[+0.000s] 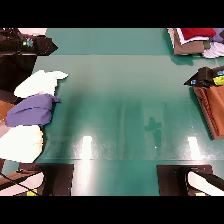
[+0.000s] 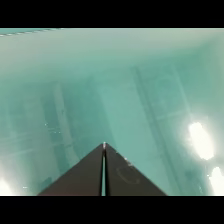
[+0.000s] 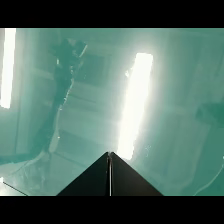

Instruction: Fold the shirts.

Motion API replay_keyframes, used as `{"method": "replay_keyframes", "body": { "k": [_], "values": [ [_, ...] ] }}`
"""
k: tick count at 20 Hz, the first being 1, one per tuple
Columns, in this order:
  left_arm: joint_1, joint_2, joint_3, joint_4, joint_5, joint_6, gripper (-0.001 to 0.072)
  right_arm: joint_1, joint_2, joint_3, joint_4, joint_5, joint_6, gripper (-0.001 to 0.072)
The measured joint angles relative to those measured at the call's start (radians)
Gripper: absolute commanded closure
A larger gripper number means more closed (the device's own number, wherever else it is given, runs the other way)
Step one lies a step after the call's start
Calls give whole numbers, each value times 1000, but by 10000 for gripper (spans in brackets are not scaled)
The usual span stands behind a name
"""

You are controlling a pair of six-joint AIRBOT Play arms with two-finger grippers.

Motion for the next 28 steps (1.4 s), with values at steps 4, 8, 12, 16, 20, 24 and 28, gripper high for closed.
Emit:
{"method": "replay_keyframes", "body": {
  "k": [4,8,12,16,20,24,28],
  "values": [
    [0,0,0,0,0,0,685,0,0,0,0,0,0,690],
    [0,0,0,0,0,0,685,0,0,0,0,0,0,690],
    [0,0,0,0,0,0,685,0,0,0,0,0,0,690],
    [0,0,0,-19,10,1,671,0,0,0,0,2,0,690],
    [2,-37,0,115,71,26,198,0,0,0,0,2,0,690],
    [45,-168,0,394,68,-83,197,0,0,0,0,2,0,690],
    [123,-326,0,499,52,-151,198,0,0,-2,0,-2,0,690]
  ]
}}
